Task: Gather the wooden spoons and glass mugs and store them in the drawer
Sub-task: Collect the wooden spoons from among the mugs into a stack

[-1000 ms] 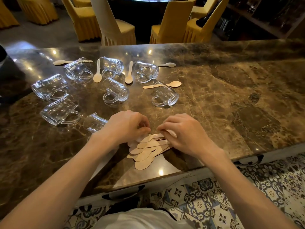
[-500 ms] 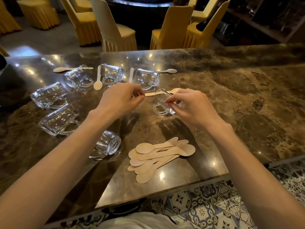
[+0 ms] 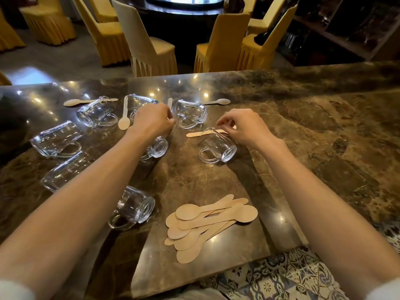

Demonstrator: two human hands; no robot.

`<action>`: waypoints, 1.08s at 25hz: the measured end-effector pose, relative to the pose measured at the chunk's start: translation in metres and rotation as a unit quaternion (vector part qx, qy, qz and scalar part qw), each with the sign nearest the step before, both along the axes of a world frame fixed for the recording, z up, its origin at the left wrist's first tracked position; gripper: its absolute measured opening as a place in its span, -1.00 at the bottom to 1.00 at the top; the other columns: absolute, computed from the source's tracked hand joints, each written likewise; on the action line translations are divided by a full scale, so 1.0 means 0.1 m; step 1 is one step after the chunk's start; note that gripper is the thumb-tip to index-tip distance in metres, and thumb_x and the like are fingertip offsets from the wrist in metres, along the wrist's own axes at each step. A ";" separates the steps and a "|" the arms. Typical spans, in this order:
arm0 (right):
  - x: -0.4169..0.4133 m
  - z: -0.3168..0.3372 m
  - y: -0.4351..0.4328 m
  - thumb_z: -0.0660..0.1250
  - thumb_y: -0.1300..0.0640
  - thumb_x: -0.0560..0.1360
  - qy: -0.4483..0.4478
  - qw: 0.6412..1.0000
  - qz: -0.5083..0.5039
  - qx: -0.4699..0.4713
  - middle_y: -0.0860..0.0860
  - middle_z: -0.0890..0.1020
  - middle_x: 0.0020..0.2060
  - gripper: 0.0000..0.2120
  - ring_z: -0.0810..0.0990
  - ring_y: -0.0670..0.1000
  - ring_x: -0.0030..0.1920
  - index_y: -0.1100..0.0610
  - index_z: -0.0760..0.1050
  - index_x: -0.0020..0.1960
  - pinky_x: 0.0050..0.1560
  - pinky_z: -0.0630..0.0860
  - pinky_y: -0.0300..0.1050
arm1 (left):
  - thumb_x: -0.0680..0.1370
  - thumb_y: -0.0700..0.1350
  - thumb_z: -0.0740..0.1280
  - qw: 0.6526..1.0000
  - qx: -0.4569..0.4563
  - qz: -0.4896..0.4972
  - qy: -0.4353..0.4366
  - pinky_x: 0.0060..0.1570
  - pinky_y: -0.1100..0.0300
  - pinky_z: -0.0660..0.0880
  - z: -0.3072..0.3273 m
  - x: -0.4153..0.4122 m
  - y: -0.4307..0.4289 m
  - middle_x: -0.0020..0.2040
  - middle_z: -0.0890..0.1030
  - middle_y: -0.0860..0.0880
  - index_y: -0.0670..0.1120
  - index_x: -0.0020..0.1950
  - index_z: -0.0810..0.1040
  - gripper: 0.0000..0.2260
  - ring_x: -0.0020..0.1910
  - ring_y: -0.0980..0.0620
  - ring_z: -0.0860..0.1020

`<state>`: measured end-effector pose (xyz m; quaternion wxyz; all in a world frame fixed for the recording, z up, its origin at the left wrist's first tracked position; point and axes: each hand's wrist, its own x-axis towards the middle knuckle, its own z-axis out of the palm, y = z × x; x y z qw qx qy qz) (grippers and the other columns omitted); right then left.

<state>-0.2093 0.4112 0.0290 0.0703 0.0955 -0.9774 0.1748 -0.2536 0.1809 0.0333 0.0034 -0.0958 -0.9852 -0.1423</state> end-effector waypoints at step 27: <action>-0.23 -0.11 -0.03 0.40 0.09 0.45 0.057 0.997 -0.015 0.045 -0.03 0.64 -0.08 -0.89 0.58 0.01 -0.04 0.01 0.61 -0.03 0.07 0.39 -0.08 | 0.50 0.02 0.31 0.995 -0.055 0.076 0.043 -0.16 0.05 0.33 0.08 -0.23 -0.13 -0.07 0.58 -0.21 -0.16 0.06 0.59 -0.71 -0.07 -0.23 0.50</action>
